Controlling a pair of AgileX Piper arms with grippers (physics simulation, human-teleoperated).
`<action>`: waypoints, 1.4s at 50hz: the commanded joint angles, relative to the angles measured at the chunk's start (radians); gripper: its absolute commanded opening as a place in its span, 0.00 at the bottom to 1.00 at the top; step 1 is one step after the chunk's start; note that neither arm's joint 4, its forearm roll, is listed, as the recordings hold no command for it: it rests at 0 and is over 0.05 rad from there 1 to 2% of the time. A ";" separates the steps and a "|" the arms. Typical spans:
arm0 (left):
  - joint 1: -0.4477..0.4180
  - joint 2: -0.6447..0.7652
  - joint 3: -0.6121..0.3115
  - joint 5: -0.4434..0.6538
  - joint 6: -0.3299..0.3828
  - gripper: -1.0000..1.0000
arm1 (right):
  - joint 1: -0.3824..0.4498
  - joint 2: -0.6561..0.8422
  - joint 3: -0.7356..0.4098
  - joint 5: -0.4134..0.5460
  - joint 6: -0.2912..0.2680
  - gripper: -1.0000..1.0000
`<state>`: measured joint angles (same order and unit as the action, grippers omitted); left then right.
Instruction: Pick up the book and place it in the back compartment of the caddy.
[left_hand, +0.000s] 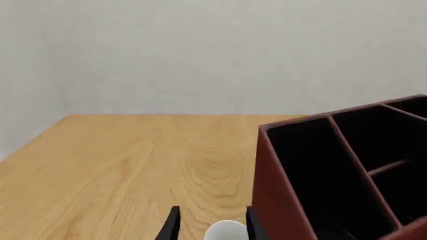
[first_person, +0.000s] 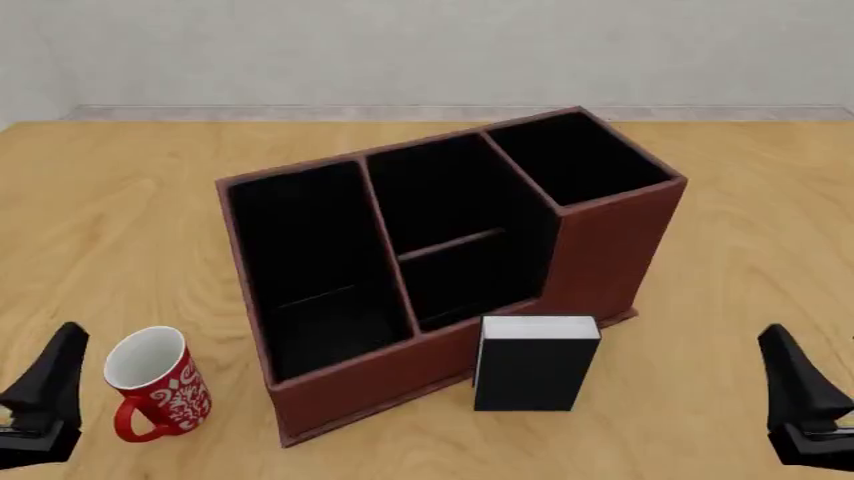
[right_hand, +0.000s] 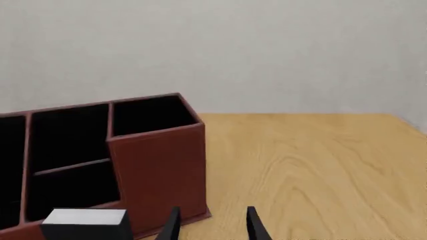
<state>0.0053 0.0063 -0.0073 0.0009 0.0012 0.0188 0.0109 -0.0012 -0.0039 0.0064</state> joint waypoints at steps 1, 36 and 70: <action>-0.040 0.009 -0.008 0.003 -0.001 1.00 | -0.016 0.058 0.000 -0.037 0.017 1.00; -0.324 0.599 -0.361 -0.209 0.037 1.00 | -0.016 -0.001 -0.006 0.027 0.017 1.00; -0.744 1.046 -0.662 -0.205 0.037 1.00 | -0.015 0.010 -0.005 0.007 0.010 1.00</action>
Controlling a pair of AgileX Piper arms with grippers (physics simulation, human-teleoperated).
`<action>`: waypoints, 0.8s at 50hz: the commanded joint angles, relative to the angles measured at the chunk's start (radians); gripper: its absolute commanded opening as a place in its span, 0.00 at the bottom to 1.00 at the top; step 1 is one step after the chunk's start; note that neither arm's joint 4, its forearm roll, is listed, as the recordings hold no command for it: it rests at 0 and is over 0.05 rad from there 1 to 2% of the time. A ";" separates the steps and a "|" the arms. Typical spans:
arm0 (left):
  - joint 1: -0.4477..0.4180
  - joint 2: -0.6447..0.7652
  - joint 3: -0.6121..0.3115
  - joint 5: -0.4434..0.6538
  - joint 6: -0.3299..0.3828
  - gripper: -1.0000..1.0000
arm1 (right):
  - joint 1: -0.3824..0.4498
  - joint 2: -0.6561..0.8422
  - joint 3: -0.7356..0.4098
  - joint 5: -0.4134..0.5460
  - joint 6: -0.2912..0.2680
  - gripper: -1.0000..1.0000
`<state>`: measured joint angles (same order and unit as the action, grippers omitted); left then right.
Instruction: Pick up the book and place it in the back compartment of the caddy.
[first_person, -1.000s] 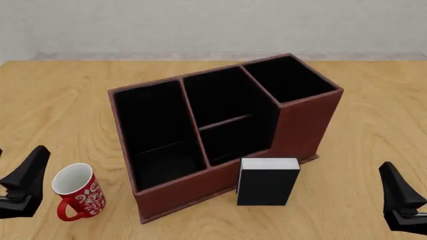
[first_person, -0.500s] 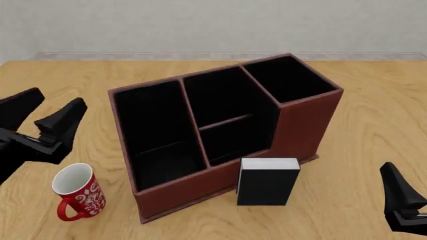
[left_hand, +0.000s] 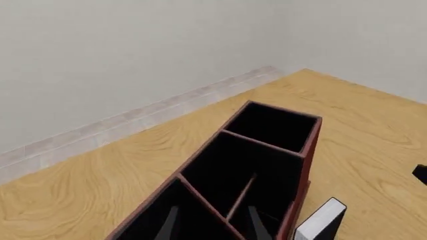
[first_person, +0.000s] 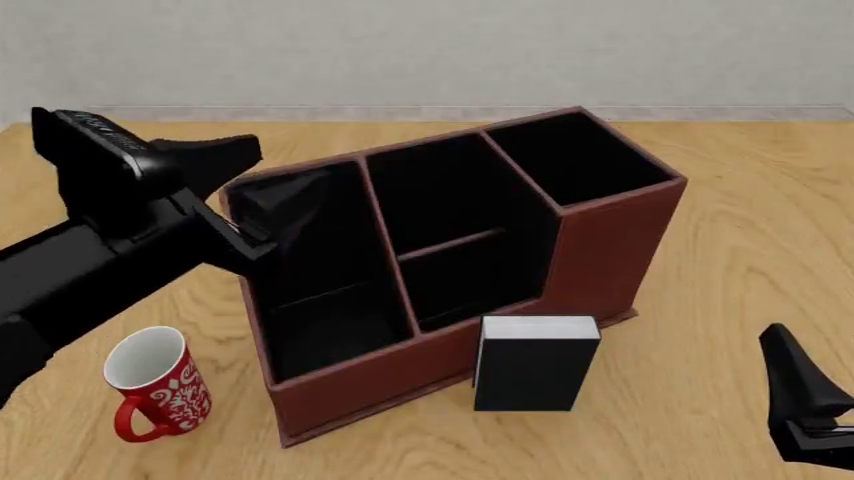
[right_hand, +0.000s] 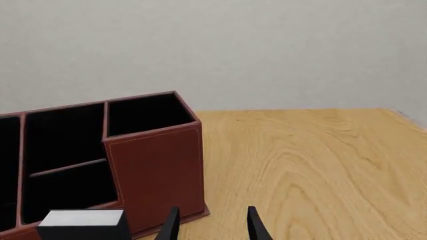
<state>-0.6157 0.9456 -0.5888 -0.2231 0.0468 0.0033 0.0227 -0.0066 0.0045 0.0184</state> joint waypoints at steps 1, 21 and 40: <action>-0.139 0.116 -0.095 0.031 -0.028 1.00 | 0.000 -0.006 0.000 0.002 -0.005 1.00; -0.341 0.276 -0.213 0.068 0.048 1.00 | 0.000 0.011 0.002 -0.012 0.001 1.00; -0.426 0.410 -0.227 -0.030 0.047 1.00 | 0.000 0.012 0.002 -0.013 0.001 1.00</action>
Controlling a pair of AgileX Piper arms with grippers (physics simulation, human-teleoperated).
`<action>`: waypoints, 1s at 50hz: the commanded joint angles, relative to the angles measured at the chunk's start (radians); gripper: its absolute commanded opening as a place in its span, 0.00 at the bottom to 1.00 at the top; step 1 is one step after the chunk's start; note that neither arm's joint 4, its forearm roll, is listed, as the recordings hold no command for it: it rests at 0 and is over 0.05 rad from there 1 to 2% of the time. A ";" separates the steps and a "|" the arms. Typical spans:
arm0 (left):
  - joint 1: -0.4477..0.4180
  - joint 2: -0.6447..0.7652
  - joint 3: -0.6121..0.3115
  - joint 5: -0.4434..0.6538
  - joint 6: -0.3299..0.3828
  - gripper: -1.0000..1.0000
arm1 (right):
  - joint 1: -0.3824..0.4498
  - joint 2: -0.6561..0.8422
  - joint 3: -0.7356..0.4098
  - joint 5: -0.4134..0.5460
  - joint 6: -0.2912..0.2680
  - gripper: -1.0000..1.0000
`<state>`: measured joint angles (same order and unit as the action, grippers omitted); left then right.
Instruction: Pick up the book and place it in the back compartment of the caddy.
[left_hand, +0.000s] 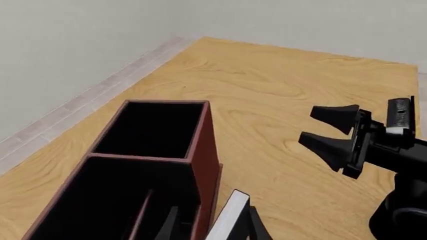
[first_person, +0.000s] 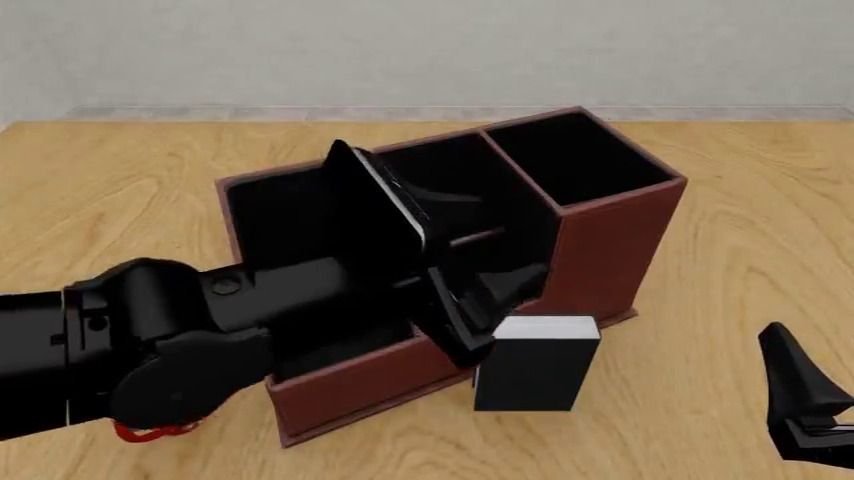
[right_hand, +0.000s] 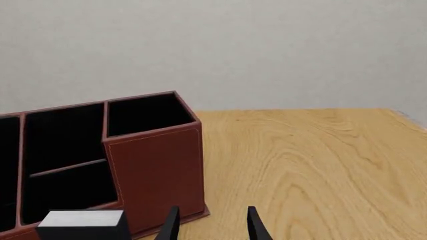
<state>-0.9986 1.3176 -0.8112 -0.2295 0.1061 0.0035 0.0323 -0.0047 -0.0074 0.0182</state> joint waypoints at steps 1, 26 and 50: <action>-0.061 0.039 0.004 -0.012 -0.011 1.00 | 0.000 0.005 0.001 -0.003 0.003 1.00; 0.078 0.167 -0.046 0.054 0.113 1.00 | 0.000 0.002 0.001 -0.002 0.001 1.00; 0.050 0.202 -0.049 0.112 0.108 1.00 | 0.001 -0.003 -0.001 0.003 0.000 1.00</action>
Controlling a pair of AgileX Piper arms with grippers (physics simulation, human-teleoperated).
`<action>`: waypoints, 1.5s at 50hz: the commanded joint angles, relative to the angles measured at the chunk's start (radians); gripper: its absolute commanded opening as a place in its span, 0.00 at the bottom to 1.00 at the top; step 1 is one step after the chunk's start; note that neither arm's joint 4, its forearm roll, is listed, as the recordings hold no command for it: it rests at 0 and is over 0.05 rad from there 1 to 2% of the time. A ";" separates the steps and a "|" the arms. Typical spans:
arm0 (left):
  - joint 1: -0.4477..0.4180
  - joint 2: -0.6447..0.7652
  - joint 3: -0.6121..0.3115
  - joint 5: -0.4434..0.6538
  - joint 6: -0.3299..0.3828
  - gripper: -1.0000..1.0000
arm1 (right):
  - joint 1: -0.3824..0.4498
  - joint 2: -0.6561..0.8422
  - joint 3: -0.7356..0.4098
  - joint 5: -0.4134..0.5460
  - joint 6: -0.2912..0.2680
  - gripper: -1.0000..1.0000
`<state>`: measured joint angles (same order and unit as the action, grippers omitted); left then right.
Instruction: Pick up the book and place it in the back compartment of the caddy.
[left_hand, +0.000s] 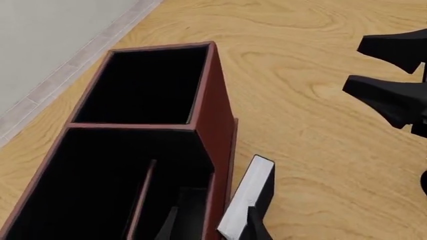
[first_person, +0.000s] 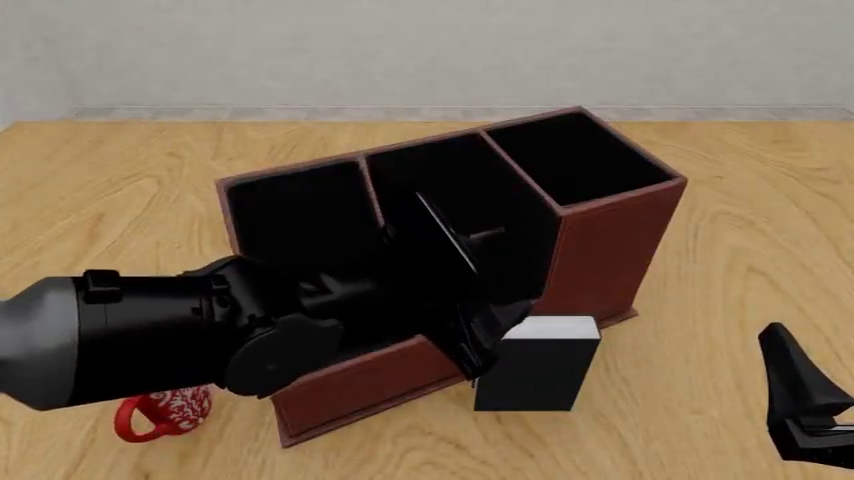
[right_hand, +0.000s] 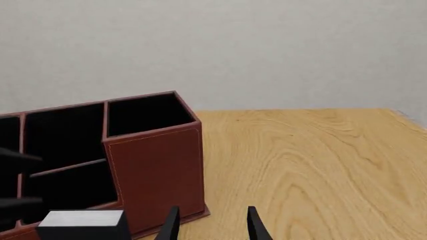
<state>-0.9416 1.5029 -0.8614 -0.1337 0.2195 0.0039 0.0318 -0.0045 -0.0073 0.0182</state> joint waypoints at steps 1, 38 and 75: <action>-0.007 0.017 0.000 0.019 -0.009 1.00 | 0.000 0.000 -0.001 0.001 0.001 1.00; -0.022 0.096 0.000 0.012 -0.030 1.00 | 0.000 -0.001 0.001 0.000 0.000 1.00; -0.028 0.208 -0.019 0.015 -0.043 1.00 | 0.000 0.003 0.002 -0.004 0.000 1.00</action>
<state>-0.9739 1.6881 -0.8714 -0.1257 0.1807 0.0042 0.0298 -0.0033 -0.0065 0.0179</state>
